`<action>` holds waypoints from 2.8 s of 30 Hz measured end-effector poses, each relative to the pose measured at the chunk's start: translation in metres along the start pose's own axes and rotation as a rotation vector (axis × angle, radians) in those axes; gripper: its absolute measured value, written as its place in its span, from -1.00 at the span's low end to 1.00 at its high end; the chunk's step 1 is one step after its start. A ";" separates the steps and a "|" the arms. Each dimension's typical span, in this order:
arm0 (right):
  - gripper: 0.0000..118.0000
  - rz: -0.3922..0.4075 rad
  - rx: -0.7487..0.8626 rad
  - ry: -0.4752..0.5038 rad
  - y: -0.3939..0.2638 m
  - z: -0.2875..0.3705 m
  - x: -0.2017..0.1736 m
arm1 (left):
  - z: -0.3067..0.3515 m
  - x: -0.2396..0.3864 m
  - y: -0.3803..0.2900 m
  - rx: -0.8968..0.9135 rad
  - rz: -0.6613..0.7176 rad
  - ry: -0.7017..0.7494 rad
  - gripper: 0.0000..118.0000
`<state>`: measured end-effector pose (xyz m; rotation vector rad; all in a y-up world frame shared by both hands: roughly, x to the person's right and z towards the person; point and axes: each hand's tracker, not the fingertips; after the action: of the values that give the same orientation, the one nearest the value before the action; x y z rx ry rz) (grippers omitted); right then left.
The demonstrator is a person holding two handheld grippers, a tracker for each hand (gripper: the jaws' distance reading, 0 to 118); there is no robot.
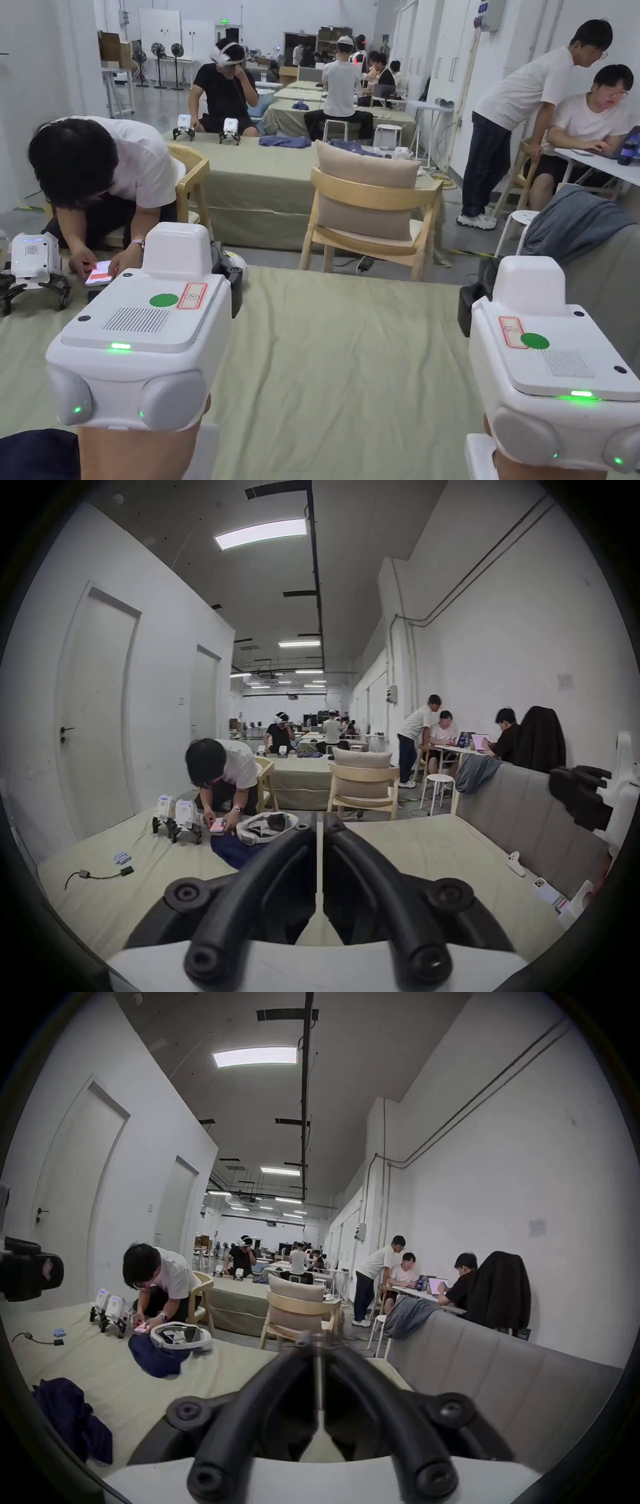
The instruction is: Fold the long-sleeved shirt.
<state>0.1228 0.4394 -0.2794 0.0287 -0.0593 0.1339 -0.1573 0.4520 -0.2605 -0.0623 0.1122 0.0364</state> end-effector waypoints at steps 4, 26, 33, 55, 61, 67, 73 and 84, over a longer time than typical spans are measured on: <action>-1.00 -0.010 0.010 0.012 -0.006 0.004 -0.005 | 0.000 -0.014 -0.009 -0.041 -0.003 0.001 -0.94; -1.00 0.008 -0.168 0.510 -0.099 0.027 -0.261 | -0.023 -0.246 -0.226 -0.651 0.139 0.378 0.88; -1.00 0.040 -0.229 0.558 -0.117 0.021 -0.283 | -0.070 -0.284 -0.329 -1.012 0.453 0.357 0.87; -1.00 -0.091 -0.085 0.239 -0.075 0.032 -0.047 | -0.049 -0.019 -0.122 -0.479 0.137 -0.093 -0.35; -1.00 -0.032 -0.113 0.110 -0.095 0.037 0.026 | -0.074 0.146 -0.220 -0.700 0.080 -0.316 -0.35; -1.00 -0.021 -0.234 0.030 -0.135 0.033 0.073 | -0.077 0.249 -0.312 -0.966 -0.038 -0.401 0.58; -1.00 -0.057 -0.252 -0.020 -0.147 0.033 0.091 | -0.051 0.233 -0.250 -0.726 -0.119 -0.369 0.83; -1.00 -0.075 -0.193 0.027 -0.143 0.058 0.059 | 0.011 0.059 -0.170 -0.432 -0.075 -0.076 -0.92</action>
<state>0.1970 0.3040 -0.2217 -0.1633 -0.0441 0.0529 -0.0904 0.2849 -0.2462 -0.4959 0.0243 -0.0130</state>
